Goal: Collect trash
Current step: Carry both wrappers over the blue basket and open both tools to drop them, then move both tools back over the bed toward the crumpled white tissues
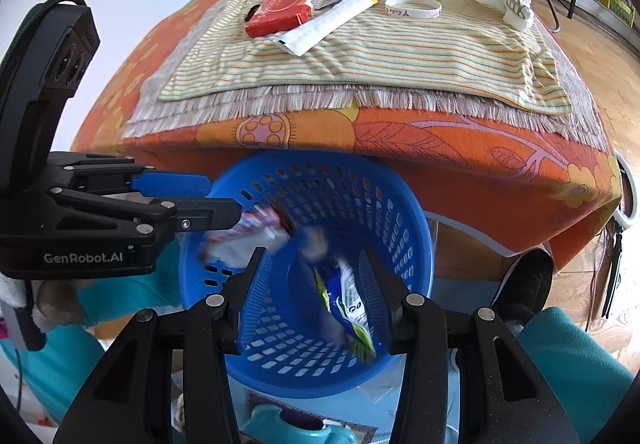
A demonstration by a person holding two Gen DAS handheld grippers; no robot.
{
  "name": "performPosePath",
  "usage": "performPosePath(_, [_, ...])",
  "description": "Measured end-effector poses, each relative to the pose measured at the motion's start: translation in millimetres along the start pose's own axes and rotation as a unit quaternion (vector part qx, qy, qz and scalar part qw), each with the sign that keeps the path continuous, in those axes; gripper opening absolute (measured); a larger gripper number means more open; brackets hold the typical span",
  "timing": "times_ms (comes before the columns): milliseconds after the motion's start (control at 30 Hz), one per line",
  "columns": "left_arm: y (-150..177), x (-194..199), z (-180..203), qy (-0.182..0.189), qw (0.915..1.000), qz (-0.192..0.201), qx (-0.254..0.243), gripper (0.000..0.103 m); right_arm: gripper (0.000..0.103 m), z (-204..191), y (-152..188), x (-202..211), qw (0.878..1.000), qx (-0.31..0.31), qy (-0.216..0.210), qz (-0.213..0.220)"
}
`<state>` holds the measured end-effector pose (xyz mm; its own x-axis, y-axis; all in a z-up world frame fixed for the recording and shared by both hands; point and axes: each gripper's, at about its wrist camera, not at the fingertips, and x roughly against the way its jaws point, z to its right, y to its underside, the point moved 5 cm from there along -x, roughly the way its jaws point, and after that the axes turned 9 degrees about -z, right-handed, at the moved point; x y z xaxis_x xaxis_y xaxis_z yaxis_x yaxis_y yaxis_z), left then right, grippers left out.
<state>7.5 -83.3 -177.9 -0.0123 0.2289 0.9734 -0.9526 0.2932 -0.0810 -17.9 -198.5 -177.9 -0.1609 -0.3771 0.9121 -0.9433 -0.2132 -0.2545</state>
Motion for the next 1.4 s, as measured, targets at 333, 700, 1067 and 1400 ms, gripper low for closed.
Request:
performPosePath(333, [-3,1,-7,0.001,0.9999,0.000,0.017,0.042,0.052,7,0,-1,1.000,-0.013,0.001,-0.002])
performPosePath(700, [-26,21,-9,0.013,0.9990,0.029,0.033,0.059,0.062,13,-12,12,0.999,-0.029,0.001,0.014])
performPosePath(1067, [-86,64,-11,0.024,0.9947,0.089,0.047,0.059,0.070,40,-63,61,0.995,-0.060,0.003,0.074])
performPosePath(1400, [-158,75,9,0.017,0.9917,0.125,0.025,0.059,0.070,106,-140,110,0.984,-0.104,0.039,0.138])
